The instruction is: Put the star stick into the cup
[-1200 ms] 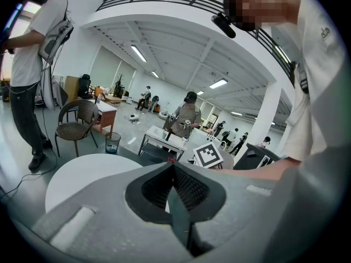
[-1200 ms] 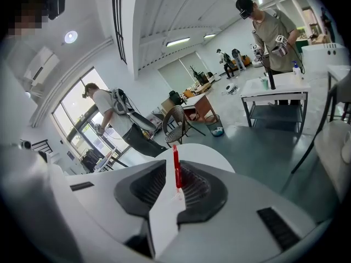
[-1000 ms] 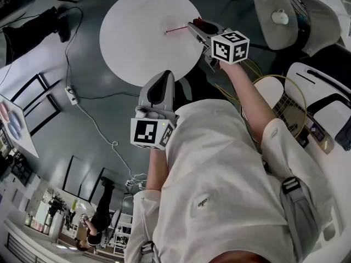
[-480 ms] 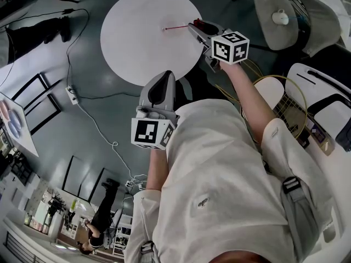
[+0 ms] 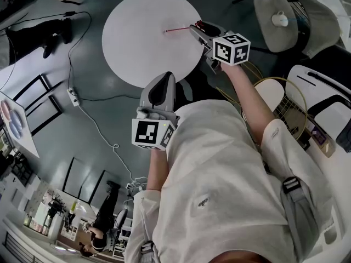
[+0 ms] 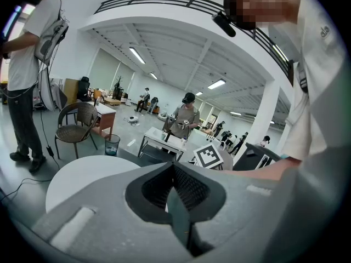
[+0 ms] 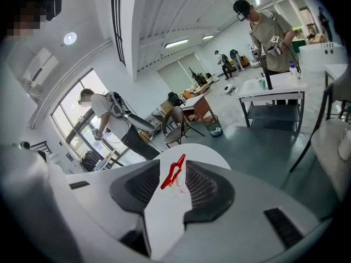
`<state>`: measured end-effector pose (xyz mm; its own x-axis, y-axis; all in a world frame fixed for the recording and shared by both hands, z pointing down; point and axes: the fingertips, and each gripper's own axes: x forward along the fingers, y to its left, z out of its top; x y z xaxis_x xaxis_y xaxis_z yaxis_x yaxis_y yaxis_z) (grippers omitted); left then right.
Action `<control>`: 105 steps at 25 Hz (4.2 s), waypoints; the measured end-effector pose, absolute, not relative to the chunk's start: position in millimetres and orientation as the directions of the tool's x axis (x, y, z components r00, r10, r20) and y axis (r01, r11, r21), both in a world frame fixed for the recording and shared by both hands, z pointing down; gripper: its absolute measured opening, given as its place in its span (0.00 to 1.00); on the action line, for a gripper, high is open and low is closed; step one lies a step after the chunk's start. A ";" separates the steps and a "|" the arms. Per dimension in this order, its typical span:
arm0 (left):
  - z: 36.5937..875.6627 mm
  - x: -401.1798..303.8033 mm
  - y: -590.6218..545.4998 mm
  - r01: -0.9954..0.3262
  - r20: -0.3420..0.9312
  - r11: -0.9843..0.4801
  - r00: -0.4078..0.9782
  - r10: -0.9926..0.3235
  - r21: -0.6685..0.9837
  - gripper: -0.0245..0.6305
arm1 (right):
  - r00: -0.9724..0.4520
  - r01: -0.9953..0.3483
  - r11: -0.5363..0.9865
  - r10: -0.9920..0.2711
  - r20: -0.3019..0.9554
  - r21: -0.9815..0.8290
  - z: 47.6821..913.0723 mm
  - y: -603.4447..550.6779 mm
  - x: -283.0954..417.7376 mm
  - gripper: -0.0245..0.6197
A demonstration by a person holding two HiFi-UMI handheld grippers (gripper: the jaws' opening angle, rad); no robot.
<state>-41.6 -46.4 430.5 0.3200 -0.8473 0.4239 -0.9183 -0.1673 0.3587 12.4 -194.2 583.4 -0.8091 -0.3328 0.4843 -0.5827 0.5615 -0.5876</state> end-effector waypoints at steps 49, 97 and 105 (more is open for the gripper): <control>393.2 -59.1 -11.0 -0.941 0.312 -0.201 0.283 -0.907 0.272 0.05 | -0.863 -0.492 0.809 -0.405 0.302 -0.320 411.9 -109.3 25.5 0.18; 395.7 -157.1 116.6 -0.795 0.273 -0.532 0.602 -0.750 0.291 0.05 | -0.637 -0.770 0.554 -0.683 0.357 -0.315 399.1 105.9 -18.3 0.05; 380.5 -169.8 113.4 -0.817 0.231 -0.499 0.566 -0.792 0.290 0.05 | -0.675 -0.738 0.614 -0.656 0.338 -0.280 378.6 100.6 -31.9 0.05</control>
<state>-169.8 113.4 380.5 0.5657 -0.7915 0.2313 -0.8167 -0.4990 0.2897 -31.9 100.6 378.6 -0.6749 -0.6561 0.3377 -0.7375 0.6145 -0.2802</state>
